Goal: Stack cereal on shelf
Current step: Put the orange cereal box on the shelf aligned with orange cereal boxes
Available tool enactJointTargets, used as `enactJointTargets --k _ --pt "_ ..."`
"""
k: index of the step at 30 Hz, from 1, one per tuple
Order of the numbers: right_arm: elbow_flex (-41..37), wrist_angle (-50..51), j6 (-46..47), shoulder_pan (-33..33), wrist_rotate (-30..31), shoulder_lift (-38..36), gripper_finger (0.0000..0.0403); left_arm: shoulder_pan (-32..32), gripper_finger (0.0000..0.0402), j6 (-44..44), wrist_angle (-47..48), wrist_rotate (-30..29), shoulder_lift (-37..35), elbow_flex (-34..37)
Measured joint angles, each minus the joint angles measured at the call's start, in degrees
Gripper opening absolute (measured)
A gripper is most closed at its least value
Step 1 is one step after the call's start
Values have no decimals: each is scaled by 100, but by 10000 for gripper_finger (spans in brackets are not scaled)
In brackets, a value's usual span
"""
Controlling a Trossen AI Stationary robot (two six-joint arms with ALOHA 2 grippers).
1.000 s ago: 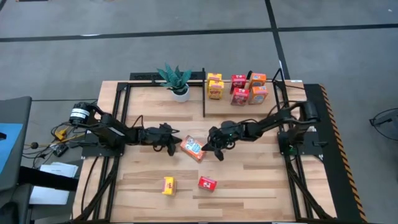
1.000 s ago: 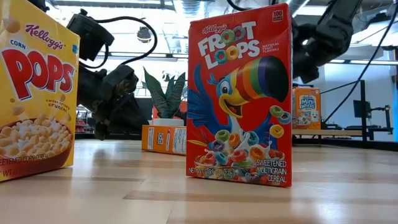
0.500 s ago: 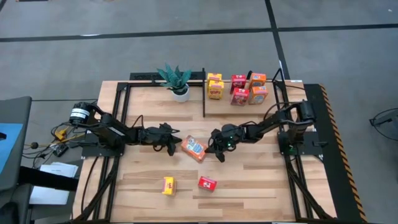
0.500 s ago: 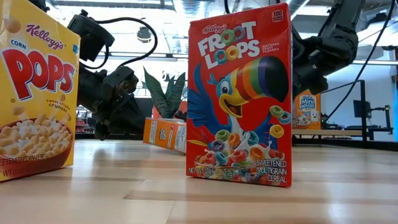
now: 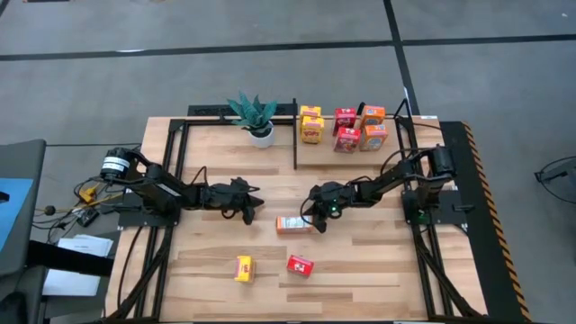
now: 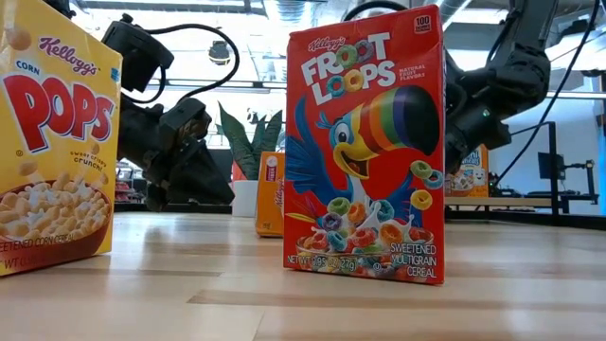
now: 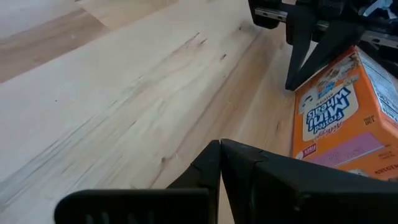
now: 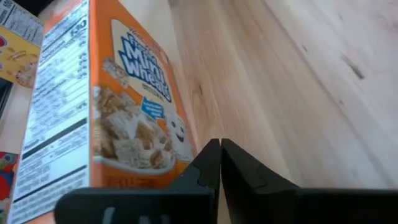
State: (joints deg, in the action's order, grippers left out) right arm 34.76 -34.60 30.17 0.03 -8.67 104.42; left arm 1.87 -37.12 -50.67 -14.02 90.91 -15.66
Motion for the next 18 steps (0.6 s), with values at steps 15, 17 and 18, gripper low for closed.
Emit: enactJointTargets --k 15,17,18 --pt "31 1583 89 -214 -215 -1622 59 -67 11 66 -25 31 0 -2" --pt "198 2324 47 -243 -221 -2074 85 -74 25 108 -26 31 0 -2" --pt "318 2684 -68 -243 -220 -2275 101 -74 33 136 -29 30 0 -2"
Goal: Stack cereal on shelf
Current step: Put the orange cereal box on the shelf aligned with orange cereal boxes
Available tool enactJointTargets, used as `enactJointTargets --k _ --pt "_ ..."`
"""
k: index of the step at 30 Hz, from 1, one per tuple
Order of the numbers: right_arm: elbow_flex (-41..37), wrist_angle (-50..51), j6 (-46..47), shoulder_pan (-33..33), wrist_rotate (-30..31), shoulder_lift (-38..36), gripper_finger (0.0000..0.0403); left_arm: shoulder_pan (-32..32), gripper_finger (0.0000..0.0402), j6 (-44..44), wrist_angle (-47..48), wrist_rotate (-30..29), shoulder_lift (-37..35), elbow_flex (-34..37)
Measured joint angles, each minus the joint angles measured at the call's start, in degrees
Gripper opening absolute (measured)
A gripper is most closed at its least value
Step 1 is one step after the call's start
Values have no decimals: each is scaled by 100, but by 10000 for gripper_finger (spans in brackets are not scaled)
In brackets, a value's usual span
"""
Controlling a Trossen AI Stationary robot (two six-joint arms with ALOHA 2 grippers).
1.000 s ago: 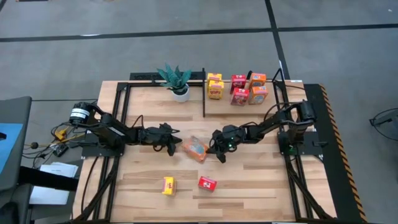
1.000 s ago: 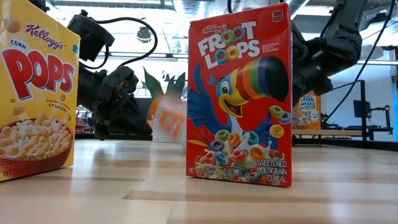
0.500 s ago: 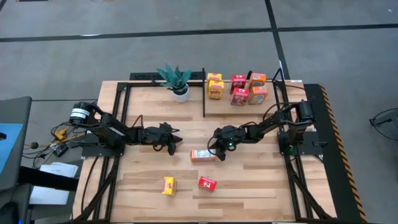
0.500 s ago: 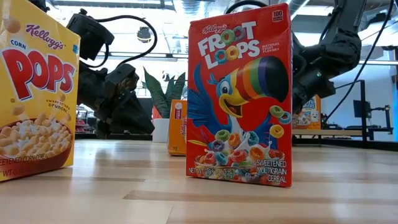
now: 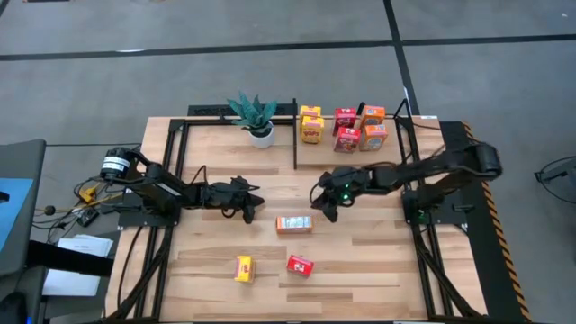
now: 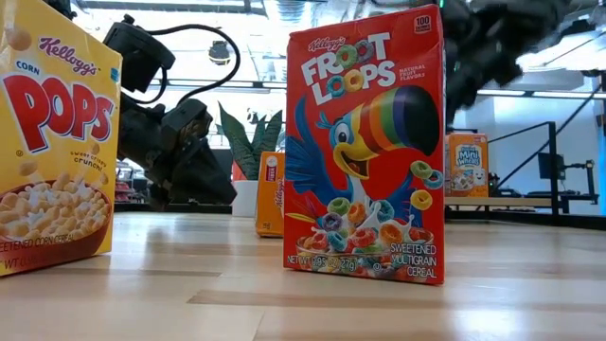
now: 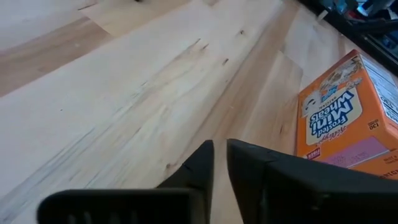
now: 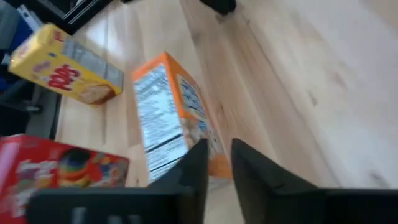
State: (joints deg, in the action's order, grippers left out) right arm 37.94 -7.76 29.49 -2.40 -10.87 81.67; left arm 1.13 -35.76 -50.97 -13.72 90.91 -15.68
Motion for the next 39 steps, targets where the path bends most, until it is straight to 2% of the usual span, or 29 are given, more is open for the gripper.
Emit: enactJointTargets --k 5,8,11,17,22,31,39 --pt "964 1227 -996 149 113 -292 193 0 92 104 -1 44 0 -2" --pt "1746 1940 -1544 208 165 -18 242 0 130 67 6 108 0 -2" --pt "2545 2534 -1973 255 203 506 266 0 161 -5 88 164 -2 -2" --pt "3891 3322 -2670 425 -36 1610 269 0 199 -47 507 482 -4 -4" --pt "4543 3813 -2831 409 -207 2135 269 2 218 -67 915 515 -17 -15" --pt "4939 3908 -2661 738 -208 2777 269 2 248 -1 1104 563 -15 -11" --pt "5134 3947 -2685 851 449 2935 269 2 250 225 1148 603 -14 -9"
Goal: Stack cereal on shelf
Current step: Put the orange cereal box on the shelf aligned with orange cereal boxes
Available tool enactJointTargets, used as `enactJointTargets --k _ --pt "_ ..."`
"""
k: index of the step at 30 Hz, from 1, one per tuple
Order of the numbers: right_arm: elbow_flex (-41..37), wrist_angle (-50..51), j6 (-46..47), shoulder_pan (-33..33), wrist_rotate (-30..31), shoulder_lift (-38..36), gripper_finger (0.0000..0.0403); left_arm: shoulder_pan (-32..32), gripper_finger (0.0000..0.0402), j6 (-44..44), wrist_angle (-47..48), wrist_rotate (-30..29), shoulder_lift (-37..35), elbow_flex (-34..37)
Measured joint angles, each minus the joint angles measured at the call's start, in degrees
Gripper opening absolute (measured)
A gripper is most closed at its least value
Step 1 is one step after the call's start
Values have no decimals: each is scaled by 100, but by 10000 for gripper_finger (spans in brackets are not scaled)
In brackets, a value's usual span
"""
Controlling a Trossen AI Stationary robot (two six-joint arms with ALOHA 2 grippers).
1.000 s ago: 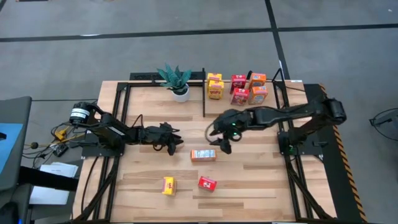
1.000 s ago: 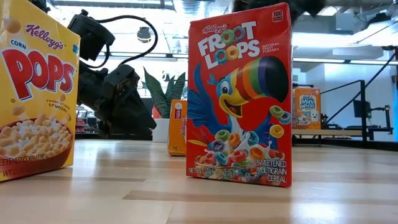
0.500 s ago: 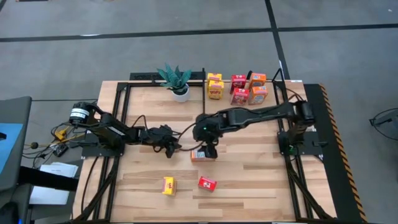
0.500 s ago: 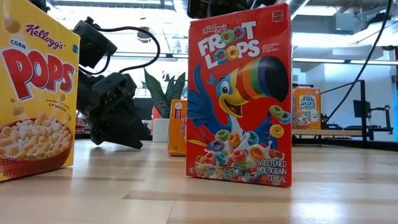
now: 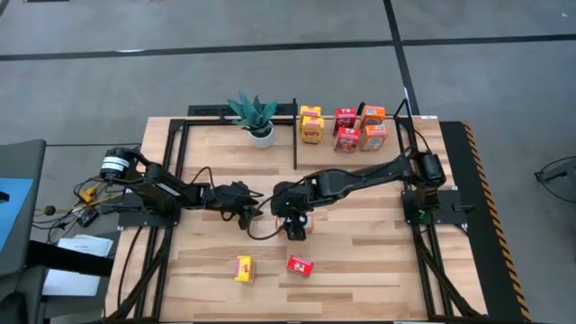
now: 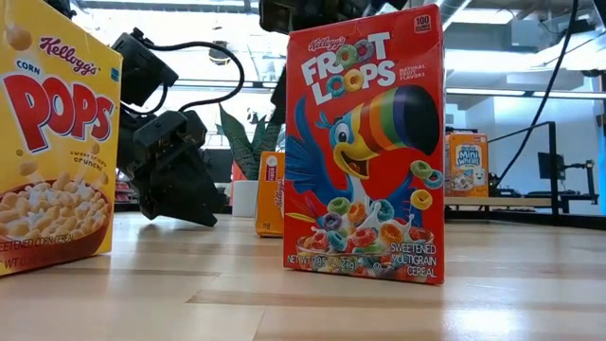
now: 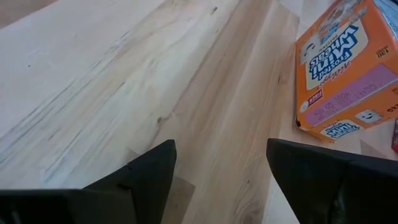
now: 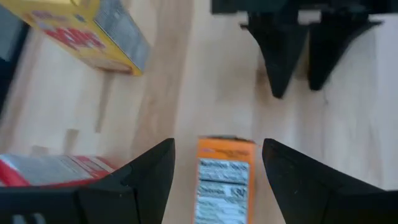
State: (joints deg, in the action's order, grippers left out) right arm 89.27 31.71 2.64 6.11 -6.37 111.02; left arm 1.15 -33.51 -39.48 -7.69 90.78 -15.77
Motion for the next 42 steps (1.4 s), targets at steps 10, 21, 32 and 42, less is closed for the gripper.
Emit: enactJointTargets --k 10,21,32,42 --pt "-2 70 -118 80 57 81 270 0 250 19 44 81 3 2" --pt "-19 298 120 114 48 590 270 0 250 87 92 101 3 2" --pt "-1 1056 329 143 45 184 270 0 250 157 90 126 5 4" --pt "-2223 -337 2182 840 732 -1924 218 0 250 7 -145 164 -6 17"
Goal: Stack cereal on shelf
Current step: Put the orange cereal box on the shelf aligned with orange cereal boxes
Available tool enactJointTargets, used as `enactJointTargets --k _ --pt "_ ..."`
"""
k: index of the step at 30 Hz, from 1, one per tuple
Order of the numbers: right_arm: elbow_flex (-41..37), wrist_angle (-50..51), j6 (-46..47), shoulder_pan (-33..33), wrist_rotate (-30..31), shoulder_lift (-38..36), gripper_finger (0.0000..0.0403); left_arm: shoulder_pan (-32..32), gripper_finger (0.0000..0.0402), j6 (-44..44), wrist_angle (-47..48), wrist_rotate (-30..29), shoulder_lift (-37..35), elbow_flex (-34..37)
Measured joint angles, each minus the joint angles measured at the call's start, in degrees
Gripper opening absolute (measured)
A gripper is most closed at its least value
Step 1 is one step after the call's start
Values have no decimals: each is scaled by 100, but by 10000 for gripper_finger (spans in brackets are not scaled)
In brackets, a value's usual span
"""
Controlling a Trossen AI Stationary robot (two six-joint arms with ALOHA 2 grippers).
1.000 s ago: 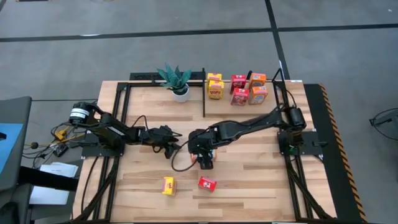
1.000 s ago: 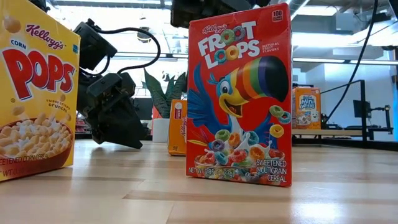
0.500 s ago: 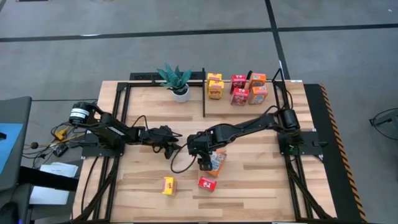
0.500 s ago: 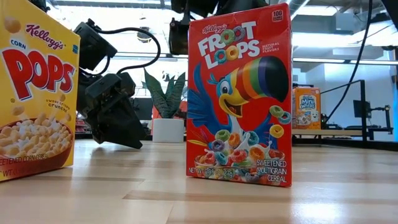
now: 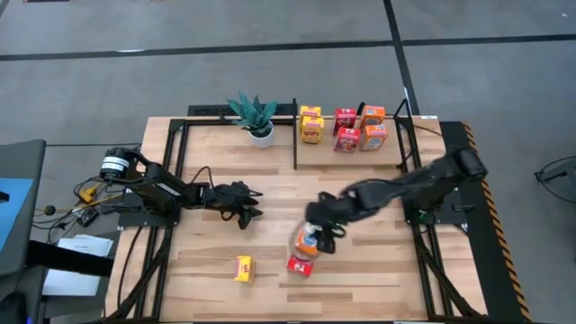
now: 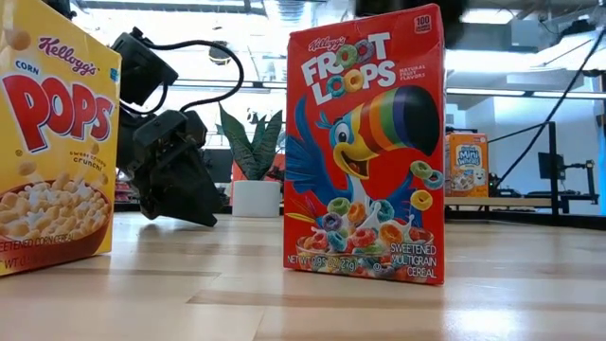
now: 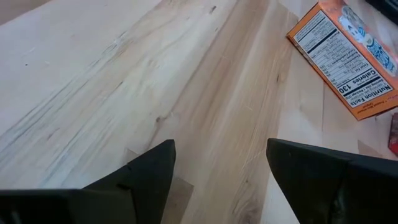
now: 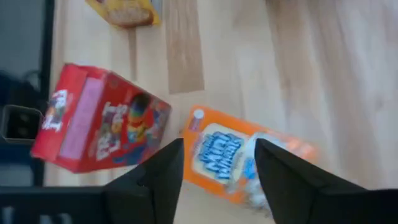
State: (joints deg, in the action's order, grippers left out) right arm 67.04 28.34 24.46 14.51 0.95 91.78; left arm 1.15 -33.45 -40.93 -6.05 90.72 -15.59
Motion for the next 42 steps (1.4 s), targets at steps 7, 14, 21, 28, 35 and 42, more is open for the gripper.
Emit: enactJointTargets --k 7,14,21,28,35,42 --pt "-1665 -2136 1448 616 982 -412 138 -2 250 -62 -431 36 -1 2" --pt "-2390 -2923 1874 1190 1820 -82 43 -2 230 -648 -682 212 4 -263" --pt "-3013 -3484 2471 1567 2534 -63 17 9 130 -779 -314 203 42 -1007" --pt "-3561 -3584 3011 1785 2890 -62 47 9 44 -520 402 -21 39 -1640" --pt "-3689 -4448 2600 1830 2920 -327 22 -4 2 -424 505 -97 37 -1757" --pt "-3685 -4741 2064 1742 3655 -498 10 -7 0 -524 518 -193 37 -1757"
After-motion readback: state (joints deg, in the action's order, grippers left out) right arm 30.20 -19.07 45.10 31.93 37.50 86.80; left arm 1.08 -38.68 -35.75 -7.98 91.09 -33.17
